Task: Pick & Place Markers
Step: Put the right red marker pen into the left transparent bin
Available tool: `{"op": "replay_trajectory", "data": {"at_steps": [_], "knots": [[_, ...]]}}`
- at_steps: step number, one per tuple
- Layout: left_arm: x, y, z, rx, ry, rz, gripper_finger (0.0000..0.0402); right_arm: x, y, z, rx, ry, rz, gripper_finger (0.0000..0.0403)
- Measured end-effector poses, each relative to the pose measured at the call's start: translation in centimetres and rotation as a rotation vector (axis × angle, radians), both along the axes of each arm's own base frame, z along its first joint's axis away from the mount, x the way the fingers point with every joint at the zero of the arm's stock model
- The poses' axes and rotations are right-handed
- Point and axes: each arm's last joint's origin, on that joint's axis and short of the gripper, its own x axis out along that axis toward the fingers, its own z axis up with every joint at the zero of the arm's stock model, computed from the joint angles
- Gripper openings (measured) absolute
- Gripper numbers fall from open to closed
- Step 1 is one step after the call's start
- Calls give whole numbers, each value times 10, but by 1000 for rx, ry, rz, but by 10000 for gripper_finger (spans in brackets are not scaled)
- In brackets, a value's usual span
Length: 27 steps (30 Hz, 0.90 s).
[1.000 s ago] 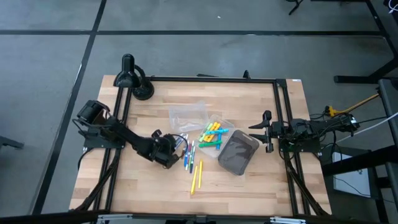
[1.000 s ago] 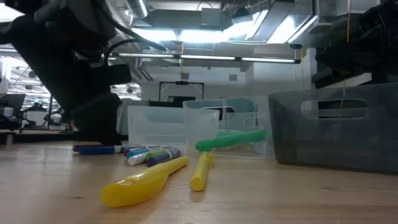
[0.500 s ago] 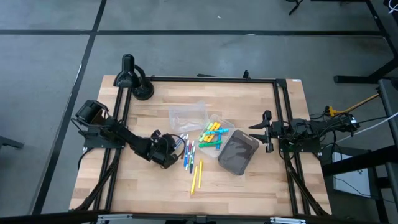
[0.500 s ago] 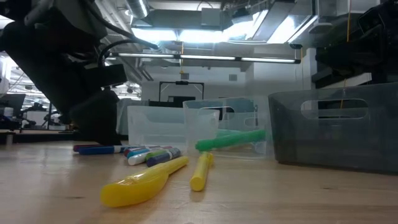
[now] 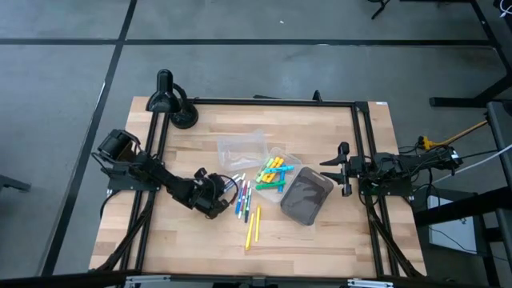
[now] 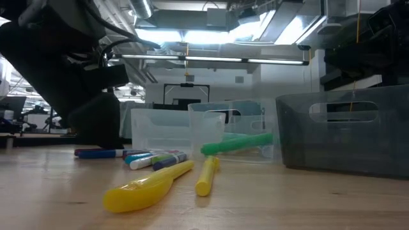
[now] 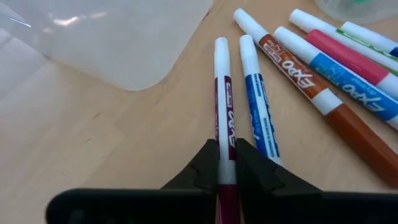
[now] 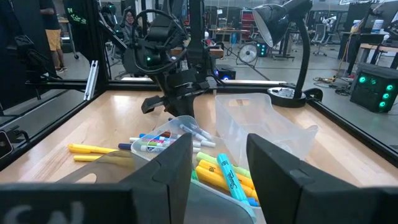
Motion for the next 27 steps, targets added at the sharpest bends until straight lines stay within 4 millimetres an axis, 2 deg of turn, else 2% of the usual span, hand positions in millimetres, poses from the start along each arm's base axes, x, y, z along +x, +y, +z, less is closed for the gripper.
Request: {"op": "replay_trajectory", "data": {"at_steps": [6,14,27], "knots": [[-6,-13,3,39,-38,-47,28,0,0,0,0,0,0,152],[-11,-27,10,1,-77,-104,28,0,0,0,0,0,0,152],[-13,-38,14,45,-161,-121,28,0,0,0,0,0,0,152]]}}
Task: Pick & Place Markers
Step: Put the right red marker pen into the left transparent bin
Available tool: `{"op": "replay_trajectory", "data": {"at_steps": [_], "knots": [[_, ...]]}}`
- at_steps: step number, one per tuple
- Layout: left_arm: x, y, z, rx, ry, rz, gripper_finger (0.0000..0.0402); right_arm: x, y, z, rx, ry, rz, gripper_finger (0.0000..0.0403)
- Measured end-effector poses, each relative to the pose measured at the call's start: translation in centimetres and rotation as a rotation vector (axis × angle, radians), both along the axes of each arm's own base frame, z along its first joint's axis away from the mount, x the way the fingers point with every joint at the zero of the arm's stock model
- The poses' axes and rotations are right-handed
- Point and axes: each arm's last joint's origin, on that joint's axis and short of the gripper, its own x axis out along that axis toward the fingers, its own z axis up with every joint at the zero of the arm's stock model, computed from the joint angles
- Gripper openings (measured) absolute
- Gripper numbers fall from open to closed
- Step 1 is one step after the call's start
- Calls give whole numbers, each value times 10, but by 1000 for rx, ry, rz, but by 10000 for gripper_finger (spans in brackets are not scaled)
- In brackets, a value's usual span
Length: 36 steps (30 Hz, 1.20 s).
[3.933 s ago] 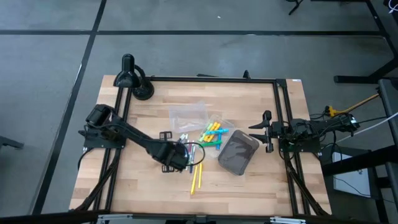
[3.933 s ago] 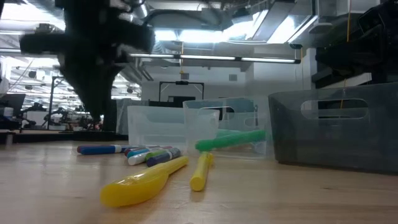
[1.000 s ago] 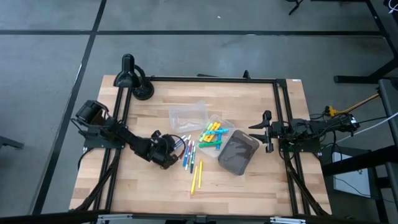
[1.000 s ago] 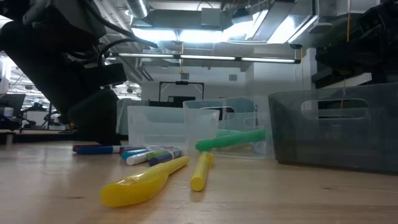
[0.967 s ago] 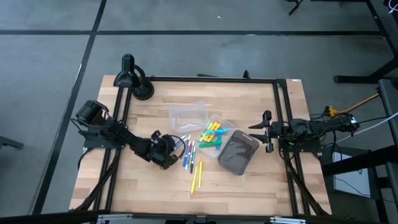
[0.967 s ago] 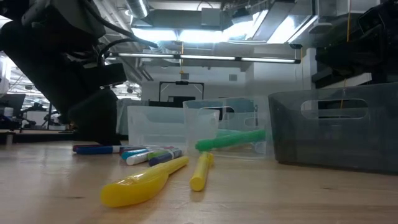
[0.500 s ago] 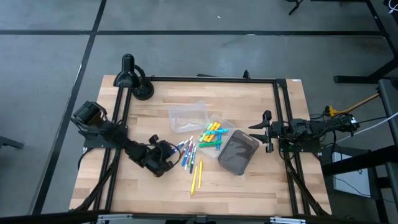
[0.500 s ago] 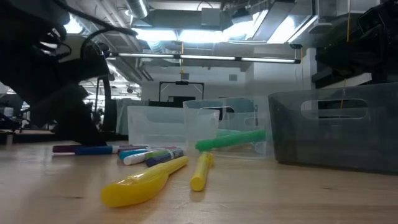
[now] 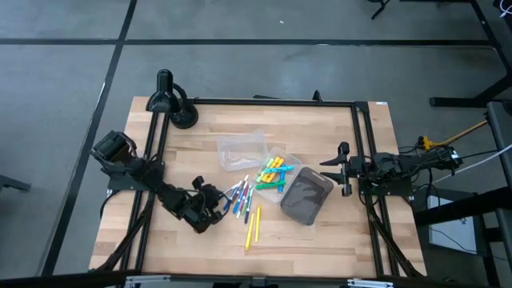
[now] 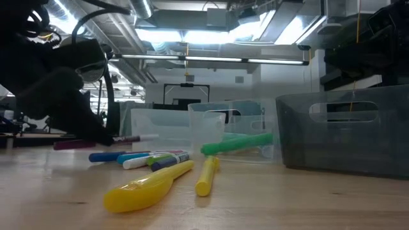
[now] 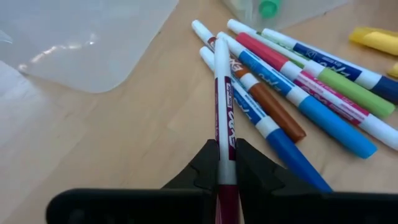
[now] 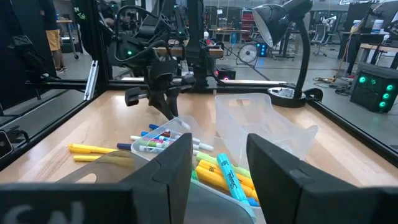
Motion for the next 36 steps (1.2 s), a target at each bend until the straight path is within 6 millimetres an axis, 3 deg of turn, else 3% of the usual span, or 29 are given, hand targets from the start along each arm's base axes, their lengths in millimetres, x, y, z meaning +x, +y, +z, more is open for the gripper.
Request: {"op": "replay_trajectory", "data": {"at_steps": [36], "knots": [[47,-32,65,194,-91,-163,28,0,0,0,0,0,0,152]]}}
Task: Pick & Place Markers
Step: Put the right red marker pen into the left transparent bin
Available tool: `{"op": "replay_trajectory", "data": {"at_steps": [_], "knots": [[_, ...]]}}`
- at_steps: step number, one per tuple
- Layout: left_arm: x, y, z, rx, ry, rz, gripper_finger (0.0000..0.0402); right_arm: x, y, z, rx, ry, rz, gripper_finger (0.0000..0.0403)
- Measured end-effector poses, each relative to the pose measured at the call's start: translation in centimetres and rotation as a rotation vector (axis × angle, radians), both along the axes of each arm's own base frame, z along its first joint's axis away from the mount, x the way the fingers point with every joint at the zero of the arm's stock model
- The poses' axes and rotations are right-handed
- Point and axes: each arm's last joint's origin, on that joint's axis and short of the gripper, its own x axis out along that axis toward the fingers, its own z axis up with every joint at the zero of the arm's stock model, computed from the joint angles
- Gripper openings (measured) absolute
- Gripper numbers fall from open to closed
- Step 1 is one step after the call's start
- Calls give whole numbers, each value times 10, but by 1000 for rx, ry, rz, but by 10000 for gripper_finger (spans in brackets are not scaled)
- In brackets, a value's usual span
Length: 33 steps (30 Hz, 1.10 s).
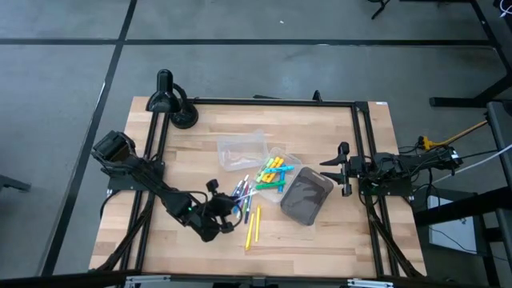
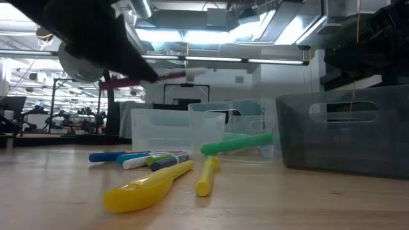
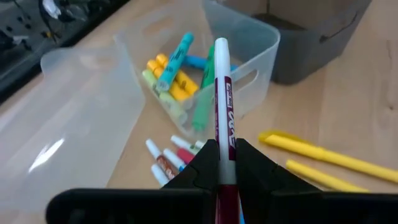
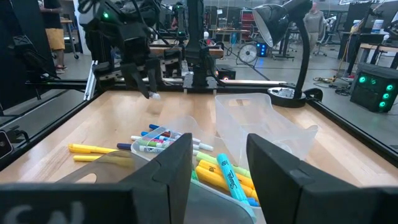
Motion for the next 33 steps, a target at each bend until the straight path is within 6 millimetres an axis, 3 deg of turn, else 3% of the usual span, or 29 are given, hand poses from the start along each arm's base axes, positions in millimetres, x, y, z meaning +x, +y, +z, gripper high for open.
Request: {"op": "replay_trajectory", "data": {"at_steps": [15,33], "knots": [[15,-4,25,78,-26,-28,28,0,0,0,0,0,0,152],[38,27,33,86,14,6,29,0,0,0,0,0,-1,152]]}}
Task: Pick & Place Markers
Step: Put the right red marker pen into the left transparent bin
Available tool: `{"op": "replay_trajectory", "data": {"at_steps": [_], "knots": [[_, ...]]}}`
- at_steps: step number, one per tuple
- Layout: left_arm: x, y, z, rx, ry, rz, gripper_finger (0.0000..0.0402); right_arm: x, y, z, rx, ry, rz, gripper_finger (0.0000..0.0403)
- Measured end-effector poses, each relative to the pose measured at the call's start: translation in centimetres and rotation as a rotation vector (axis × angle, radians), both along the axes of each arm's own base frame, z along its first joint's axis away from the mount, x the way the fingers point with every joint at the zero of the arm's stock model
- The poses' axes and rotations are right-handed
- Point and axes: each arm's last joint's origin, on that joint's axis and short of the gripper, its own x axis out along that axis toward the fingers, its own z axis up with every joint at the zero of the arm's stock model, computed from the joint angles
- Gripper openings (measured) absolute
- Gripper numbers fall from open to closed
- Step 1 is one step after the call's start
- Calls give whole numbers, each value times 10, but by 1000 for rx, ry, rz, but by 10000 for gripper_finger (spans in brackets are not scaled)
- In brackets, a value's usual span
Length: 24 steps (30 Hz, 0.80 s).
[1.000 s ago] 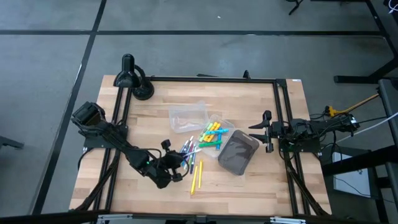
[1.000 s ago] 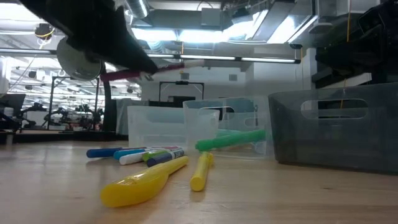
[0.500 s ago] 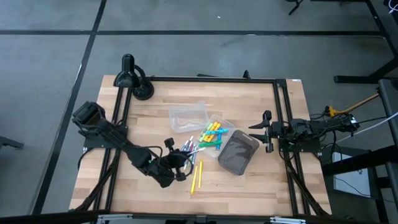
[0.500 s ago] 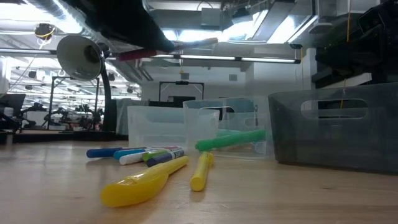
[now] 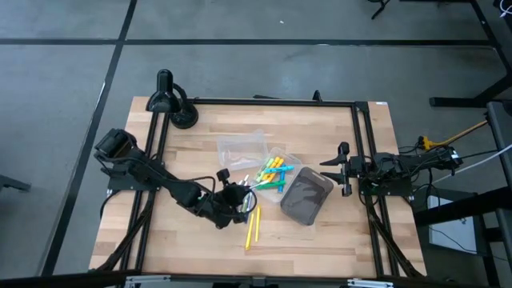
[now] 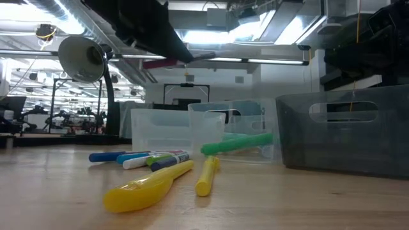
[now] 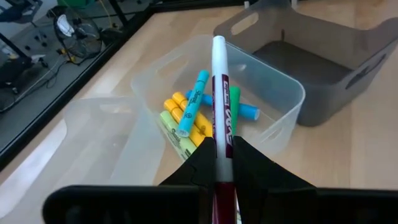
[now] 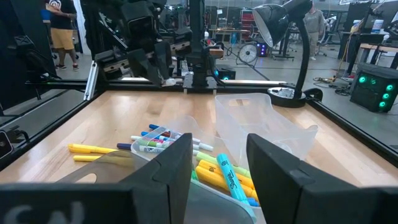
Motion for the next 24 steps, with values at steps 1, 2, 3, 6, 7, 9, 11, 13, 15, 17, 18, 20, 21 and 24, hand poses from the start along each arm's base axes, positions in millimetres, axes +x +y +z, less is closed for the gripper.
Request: {"op": "replay_trajectory", "data": {"at_steps": [1,2,3,6,7,9,11,13,15,17,18,20,21,24], "knots": [[1,1,0,-3,1,1,29,0,0,0,0,0,0,152],[1,2,0,-4,3,1,29,0,0,0,0,0,0,152],[2,3,0,-5,6,1,29,0,0,0,0,0,0,152],[3,7,0,-3,8,9,29,0,0,0,0,0,1,152],[4,8,0,2,11,11,29,0,0,0,0,0,0,152],[5,11,0,11,17,14,29,0,0,0,0,0,0,152],[6,14,0,14,19,23,29,0,0,0,0,0,0,152],[8,18,0,14,19,36,29,0,0,0,0,0,0,152],[9,23,0,23,23,48,29,0,0,0,0,0,0,152],[11,28,0,38,28,64,29,0,0,0,0,0,0,152],[12,31,0,44,27,77,29,0,0,0,0,0,1,152],[14,37,0,59,28,104,29,0,0,0,0,0,0,152],[15,40,0,71,33,111,29,0,0,0,0,0,0,152],[18,51,1,98,49,136,29,0,0,0,0,0,0,152]]}}
